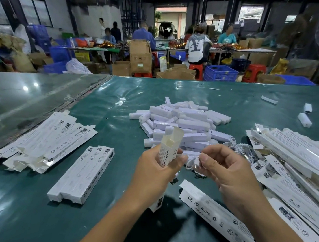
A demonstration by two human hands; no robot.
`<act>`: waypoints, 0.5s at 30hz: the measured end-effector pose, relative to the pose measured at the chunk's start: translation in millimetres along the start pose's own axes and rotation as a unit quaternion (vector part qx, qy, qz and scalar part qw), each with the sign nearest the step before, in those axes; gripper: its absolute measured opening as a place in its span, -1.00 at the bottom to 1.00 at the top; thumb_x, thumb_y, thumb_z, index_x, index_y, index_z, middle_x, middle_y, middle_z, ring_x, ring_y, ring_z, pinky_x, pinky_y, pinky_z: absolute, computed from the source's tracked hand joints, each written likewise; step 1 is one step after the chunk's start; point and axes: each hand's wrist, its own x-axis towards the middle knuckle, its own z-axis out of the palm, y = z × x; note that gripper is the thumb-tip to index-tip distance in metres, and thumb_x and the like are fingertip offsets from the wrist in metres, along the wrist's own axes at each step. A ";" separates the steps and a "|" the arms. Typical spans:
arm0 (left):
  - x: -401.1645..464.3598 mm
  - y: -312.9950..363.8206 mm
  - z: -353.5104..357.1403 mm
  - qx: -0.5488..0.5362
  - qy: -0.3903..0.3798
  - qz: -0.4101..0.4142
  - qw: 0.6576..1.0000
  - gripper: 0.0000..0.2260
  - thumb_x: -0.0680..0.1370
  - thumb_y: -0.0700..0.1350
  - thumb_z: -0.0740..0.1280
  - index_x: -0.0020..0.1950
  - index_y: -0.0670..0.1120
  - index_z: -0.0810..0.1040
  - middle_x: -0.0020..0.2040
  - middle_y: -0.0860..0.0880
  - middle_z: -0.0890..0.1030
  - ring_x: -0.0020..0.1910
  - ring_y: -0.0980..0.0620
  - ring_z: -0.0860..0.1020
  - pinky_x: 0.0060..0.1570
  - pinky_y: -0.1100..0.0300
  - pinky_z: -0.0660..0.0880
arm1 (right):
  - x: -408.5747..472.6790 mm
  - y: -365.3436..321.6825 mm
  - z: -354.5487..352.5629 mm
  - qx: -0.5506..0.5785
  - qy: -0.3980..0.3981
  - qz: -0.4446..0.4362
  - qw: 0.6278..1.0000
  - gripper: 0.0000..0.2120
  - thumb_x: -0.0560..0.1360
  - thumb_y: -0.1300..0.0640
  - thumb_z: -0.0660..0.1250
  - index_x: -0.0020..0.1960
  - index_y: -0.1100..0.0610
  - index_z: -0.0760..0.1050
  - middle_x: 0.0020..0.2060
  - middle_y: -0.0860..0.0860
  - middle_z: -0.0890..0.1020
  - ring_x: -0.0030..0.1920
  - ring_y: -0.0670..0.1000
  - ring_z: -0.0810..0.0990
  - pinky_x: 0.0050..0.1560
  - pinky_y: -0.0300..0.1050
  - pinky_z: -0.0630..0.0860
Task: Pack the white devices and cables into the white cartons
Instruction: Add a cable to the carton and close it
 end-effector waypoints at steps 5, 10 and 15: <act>-0.6 1.7 1.8 -0.070 -0.051 -0.002 0.996 -0.75 0.46 -0.02 0.50 -0.01 -0.17 0.67 -0.31 -0.01 0.66 -0.44 0.06 0.50 -0.36 0.23 0.50 | -6.8 1.6 14.6 0.057 0.001 -0.005 0.998 -0.68 0.29 -0.04 0.64 -0.11 0.12 0.67 -0.21 0.08 0.69 -0.15 0.04 0.71 -0.07 -0.17 0.65; -1.2 -0.4 4.0 -0.045 -0.072 0.001 0.996 -0.90 0.48 -0.11 0.50 -0.08 -0.12 0.67 -0.36 0.00 0.61 -0.44 0.03 0.47 -0.36 0.16 0.48 | -15.0 -0.4 28.0 -0.018 0.053 -0.047 0.997 -0.83 0.37 0.01 0.55 -0.18 0.09 0.65 -0.25 0.10 0.71 -0.23 0.05 0.72 -0.17 -0.20 0.64; -2.0 -1.9 3.4 -0.033 -0.093 0.008 0.995 -0.83 0.51 -0.10 0.37 -0.03 -0.17 0.66 -0.41 0.04 0.55 -0.45 0.04 0.44 -0.38 0.24 0.43 | -23.1 -10.1 34.8 -0.087 0.054 -0.102 0.990 -0.91 0.43 0.01 0.50 -0.17 0.03 0.67 -0.27 0.05 0.72 -0.27 -0.01 0.70 -0.20 -0.25 0.61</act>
